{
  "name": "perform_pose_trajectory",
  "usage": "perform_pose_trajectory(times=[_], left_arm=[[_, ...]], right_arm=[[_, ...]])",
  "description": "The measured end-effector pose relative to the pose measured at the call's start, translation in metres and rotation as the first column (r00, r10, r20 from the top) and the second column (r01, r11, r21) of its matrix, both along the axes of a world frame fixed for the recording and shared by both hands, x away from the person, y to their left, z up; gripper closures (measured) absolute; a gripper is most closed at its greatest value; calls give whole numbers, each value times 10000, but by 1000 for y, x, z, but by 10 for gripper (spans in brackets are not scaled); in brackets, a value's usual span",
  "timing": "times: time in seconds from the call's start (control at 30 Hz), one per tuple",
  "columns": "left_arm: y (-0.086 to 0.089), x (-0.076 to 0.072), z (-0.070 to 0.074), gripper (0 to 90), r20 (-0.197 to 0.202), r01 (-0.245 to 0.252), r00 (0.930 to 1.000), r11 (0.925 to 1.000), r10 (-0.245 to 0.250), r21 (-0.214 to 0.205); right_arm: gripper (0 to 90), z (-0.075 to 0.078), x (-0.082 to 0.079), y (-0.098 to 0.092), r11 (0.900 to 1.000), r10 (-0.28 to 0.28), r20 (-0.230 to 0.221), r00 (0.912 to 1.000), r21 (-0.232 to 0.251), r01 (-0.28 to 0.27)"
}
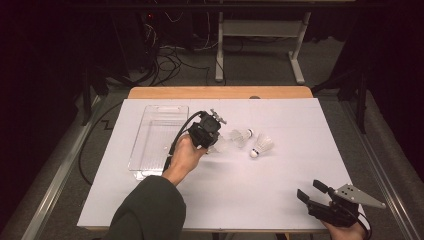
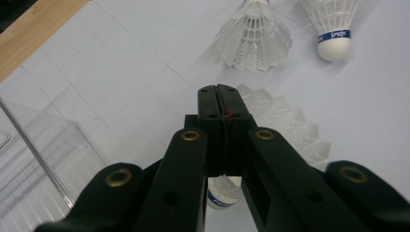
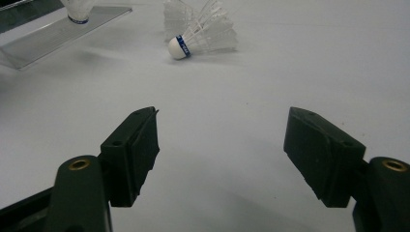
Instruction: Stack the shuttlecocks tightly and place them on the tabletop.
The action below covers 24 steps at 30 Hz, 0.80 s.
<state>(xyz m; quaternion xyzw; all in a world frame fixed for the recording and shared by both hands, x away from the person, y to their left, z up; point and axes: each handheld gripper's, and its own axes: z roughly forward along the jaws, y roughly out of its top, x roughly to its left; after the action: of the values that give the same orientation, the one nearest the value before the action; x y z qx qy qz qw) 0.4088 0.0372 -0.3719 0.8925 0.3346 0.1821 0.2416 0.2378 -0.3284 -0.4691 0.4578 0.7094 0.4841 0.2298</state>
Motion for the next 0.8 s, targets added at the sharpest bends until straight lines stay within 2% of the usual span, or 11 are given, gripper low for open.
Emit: perform_pose_trajectory(times=[0.1, 0.37, 0.53, 0.57, 0.8], left_arm=[[-2, 7, -1, 898, -94, -66, 9999, 10000, 65, -10], [-7, 22, -4, 898, -125, -142, 9998, 9993, 146, 338], [-10, 29, -5, 898, 30, -92, 10000, 9975, 91, 695], [-11, 31, -5, 897, 61, -123, 9999, 9977, 120, 664], [-15, 39, -11, 897, 61, -19, 10000, 9949, 13, 1013]], right_arm=[[288, 0, 0, 0, 10000, 8, -5, 10000, 12, -8], [288, 0, 0, 0, 10000, 38, -8, 10000, 49, -38], [288, 0, 0, 0, 10000, 60, -9, 10000, 57, -60], [288, 0, 0, 0, 10000, 65, -9, 10000, 56, -65], [288, 0, 0, 0, 10000, 69, -8, 10000, 66, -69]])
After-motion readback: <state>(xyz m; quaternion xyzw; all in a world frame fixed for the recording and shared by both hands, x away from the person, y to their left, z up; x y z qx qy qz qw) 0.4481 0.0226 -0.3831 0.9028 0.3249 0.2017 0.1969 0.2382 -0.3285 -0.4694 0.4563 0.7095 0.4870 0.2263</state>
